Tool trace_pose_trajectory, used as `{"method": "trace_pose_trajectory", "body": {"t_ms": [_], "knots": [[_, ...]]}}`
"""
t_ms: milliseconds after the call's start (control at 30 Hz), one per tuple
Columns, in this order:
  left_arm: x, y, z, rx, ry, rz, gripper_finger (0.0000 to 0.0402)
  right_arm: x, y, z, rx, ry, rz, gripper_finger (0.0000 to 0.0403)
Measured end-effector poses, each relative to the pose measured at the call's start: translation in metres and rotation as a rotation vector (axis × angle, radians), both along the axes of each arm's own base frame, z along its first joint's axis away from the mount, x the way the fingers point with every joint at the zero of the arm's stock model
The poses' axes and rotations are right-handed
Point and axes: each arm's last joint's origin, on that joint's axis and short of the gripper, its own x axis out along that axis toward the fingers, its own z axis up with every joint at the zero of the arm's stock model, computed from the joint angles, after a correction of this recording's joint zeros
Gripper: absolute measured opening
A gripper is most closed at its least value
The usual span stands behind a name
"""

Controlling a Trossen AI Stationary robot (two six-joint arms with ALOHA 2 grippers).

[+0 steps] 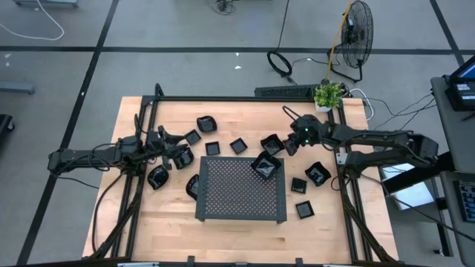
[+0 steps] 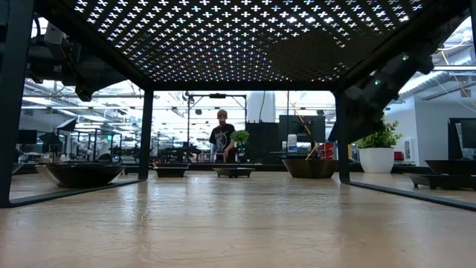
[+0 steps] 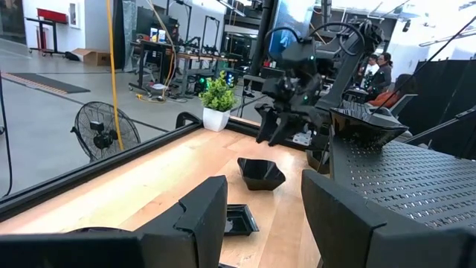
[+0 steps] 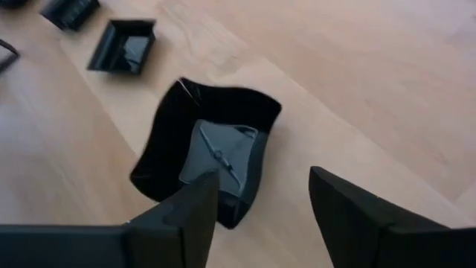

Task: Pick & Place Mini shaped plates
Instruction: Stack the black distorted square plate on top of the black distorted square plates on the shelf

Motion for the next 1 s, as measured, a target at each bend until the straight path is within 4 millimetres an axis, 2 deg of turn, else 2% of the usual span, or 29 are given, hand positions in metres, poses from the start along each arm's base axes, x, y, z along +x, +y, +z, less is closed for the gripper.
{"method": "trace_pose_trajectory", "body": {"t_ms": [433, 767, 1000], "knots": [[0.0, 0.0, 0.0, 0.0, 0.0, 0.0, 0.0177, 0.016, -0.006, -0.017, 0.049, -0.025, 0.017, 0.0201], [0.0, 0.0, 0.0, 0.0, 0.0, 0.0, 0.0177, 0.021, -0.008, -0.032, 0.077, 0.034, 0.013, 0.0201], [0.0, 0.0, 0.0, 0.0, 0.0, 0.0, 0.0177, 0.023, -0.01, -0.031, 0.064, 0.008, 0.018, 0.0201]]}}
